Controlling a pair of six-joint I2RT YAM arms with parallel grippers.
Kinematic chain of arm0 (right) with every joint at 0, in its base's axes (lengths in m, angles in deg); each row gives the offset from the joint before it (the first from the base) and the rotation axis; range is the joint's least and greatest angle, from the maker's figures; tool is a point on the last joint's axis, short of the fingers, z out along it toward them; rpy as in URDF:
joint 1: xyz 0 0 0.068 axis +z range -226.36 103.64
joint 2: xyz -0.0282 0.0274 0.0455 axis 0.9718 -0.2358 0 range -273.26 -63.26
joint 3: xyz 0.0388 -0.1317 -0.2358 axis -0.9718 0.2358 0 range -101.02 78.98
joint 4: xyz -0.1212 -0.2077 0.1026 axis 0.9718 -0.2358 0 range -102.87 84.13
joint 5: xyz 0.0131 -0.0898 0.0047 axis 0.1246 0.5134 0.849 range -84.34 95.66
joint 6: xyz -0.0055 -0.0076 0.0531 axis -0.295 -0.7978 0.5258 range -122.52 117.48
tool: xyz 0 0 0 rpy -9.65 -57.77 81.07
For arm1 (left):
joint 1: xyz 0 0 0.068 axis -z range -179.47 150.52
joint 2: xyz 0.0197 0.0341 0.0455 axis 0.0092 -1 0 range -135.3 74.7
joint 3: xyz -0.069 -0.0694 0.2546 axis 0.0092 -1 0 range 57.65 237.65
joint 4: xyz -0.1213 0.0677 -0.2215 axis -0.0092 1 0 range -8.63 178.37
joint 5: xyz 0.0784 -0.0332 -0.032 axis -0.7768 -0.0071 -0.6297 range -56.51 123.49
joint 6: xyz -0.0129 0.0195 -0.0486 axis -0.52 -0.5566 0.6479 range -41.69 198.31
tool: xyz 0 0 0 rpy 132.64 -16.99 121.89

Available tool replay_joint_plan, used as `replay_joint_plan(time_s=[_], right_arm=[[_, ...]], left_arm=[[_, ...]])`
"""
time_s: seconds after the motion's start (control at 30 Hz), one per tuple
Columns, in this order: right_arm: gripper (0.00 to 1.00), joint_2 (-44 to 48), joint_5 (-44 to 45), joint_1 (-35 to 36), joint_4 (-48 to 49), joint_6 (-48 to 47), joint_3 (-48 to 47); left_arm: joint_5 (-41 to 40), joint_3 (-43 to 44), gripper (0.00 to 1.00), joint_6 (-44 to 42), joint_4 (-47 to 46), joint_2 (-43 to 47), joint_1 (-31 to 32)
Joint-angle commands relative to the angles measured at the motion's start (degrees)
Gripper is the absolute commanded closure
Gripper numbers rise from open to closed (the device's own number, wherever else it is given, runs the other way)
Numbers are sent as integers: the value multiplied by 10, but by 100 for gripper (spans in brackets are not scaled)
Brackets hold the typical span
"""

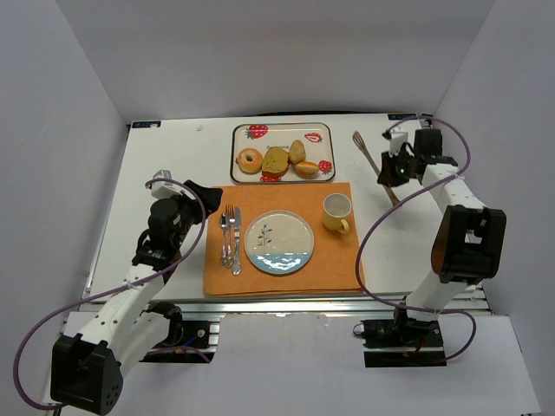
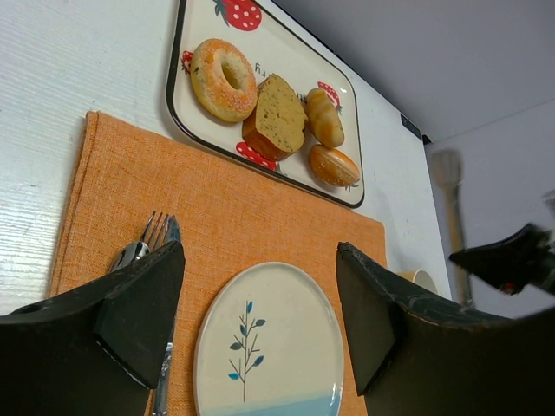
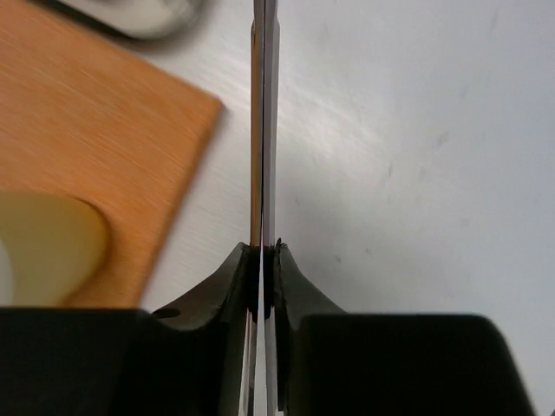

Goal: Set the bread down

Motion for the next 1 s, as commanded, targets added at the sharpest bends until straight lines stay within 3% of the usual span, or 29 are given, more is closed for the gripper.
replay_joint_plan(time_s=[0.0,0.4,0.97], right_arm=[[84,46,-95,40,-47,15,-91],[71,-32,-243,142,-78,162,-240],[65,-99,-219,258,-58,177,-293]], left_arm=[[-8,19,20,-3,-1,14,-3],[-12,19,20,0,14,37,-3],[-31,19,19,0,47,61,-3]])
